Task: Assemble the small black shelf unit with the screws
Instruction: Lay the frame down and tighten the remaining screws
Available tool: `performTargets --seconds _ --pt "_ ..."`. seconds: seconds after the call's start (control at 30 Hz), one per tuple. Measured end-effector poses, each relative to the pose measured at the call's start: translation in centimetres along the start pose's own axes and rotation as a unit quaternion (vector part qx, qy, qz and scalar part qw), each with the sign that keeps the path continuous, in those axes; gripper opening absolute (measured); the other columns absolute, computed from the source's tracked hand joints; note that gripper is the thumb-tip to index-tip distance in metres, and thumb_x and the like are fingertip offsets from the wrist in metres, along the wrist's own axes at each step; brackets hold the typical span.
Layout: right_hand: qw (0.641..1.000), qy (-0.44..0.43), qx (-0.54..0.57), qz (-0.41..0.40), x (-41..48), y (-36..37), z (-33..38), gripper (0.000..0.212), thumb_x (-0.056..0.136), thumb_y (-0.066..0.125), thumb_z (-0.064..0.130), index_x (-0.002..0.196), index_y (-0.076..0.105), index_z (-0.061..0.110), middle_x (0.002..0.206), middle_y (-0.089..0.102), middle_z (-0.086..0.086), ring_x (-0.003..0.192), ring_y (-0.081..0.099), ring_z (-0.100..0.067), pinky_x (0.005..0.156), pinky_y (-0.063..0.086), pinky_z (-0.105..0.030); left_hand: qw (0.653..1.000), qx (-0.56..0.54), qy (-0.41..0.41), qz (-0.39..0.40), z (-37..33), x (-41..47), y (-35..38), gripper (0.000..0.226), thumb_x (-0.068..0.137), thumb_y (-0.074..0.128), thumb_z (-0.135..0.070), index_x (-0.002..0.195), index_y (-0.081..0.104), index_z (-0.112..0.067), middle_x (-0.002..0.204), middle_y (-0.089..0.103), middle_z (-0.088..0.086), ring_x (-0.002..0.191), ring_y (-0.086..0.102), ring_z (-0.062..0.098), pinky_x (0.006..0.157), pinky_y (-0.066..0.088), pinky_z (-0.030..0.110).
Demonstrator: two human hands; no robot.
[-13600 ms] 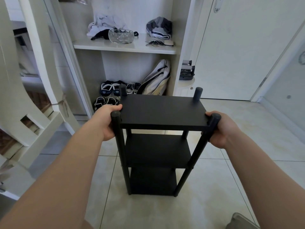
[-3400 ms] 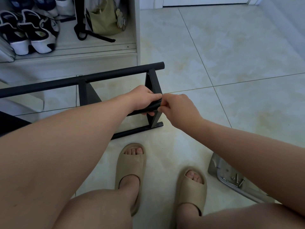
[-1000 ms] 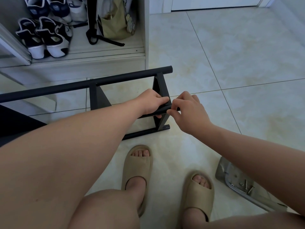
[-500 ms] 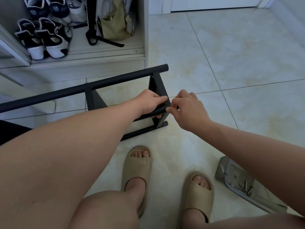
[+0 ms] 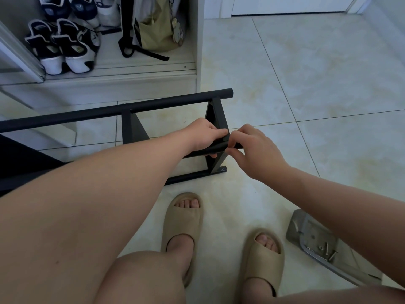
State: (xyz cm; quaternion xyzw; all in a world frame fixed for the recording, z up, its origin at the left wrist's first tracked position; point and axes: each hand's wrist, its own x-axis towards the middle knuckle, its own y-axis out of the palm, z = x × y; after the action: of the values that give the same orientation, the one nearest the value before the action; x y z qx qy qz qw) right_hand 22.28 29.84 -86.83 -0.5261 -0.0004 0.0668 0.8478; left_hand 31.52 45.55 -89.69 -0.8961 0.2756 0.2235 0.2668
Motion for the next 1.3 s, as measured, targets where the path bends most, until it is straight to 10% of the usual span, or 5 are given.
performTargets --seconds 0.53,1.3 --pt "1.0 0.025 0.011 -0.015 0.4 1.1 -0.1 0.022 0.102 0.056 0.032 0.084 0.047 0.023 0.097 0.042 0.005 0.093 0.041 -0.02 0.074 0.032 -0.034 1.0 -0.015 -0.009 0.005 0.0 0.2 -0.3 0.037 0.099 0.058 -0.043 0.085 0.075 -0.013 0.065 0.073 0.009 0.058 0.069 0.018 0.058 0.047 0.023" --pt "0.994 -0.028 -0.105 -0.009 0.5 1.0 -0.3 0.038 0.106 0.048 0.037 0.092 0.068 0.008 0.105 0.055 -0.005 0.097 0.049 -0.029 0.067 0.037 -0.036 0.999 -0.019 -0.017 0.028 -0.2 0.1 -0.2 0.039 0.1 0.055 -0.039 0.09 0.072 -0.005 0.067 0.072 0.013 0.061 0.067 0.025 0.051 0.051 0.023"
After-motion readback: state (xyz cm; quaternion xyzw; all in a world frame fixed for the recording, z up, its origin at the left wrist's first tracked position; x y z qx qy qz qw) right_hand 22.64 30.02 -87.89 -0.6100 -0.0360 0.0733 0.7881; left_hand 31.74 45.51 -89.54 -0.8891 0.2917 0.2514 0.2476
